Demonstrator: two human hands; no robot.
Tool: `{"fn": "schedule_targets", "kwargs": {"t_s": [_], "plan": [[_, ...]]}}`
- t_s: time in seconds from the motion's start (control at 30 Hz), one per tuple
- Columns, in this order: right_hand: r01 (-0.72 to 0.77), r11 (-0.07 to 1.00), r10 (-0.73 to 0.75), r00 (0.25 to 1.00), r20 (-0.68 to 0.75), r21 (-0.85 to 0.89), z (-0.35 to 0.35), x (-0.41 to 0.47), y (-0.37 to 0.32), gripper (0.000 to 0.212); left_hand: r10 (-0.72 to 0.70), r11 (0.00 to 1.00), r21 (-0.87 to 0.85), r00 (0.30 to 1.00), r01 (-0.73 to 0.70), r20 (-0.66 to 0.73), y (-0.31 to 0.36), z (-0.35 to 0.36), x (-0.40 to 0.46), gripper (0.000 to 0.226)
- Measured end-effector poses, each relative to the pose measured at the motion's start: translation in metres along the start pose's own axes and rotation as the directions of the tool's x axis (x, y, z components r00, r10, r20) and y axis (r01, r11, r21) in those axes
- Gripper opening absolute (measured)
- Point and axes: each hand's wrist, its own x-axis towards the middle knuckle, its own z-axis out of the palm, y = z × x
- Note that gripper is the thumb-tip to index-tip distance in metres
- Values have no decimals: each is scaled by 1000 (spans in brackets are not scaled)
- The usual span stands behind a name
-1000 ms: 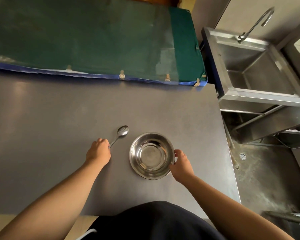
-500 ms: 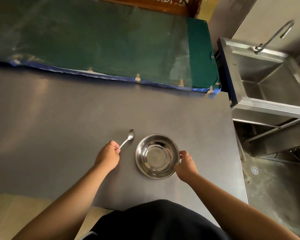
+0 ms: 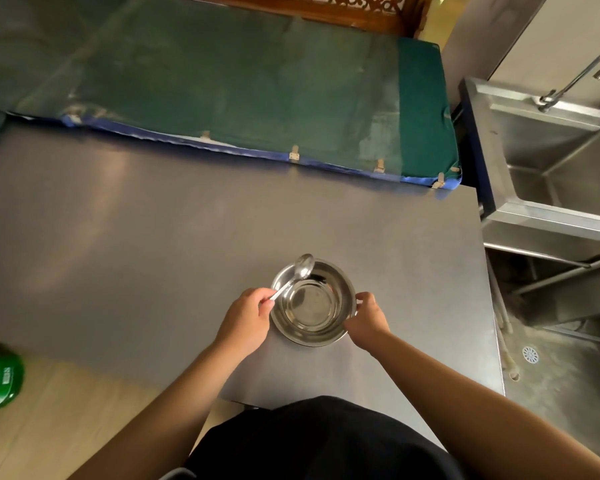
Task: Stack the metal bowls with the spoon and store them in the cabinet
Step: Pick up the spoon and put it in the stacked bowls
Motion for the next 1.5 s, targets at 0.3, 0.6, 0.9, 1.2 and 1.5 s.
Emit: {"fn": "schedule_targets", "kwargs": {"t_s": [0.3,0.6,0.9,1.2,1.5], "plan": [[-67,984,55,995,82,164,0,-8,5,63,-44,985,171,995,28,93,-5,22,-7,24],[-102,971,64,982,178,217,-13,-14,12,68,9,925,377,993,-54,119,-2,37,4,30],[-120,963,74,978,194,241,-14,-20,11,67,101,818,552,985,-160,137,0,31,14,20],[-132,967,100,983,152,216,-7,-21,3,68,118,870,467,987,-156,109,3,22,30,33],[-216,928,185,974,128,305,-1,-21,-2,65,-115,973,223,959,56,259,6,19,63,84]]}}
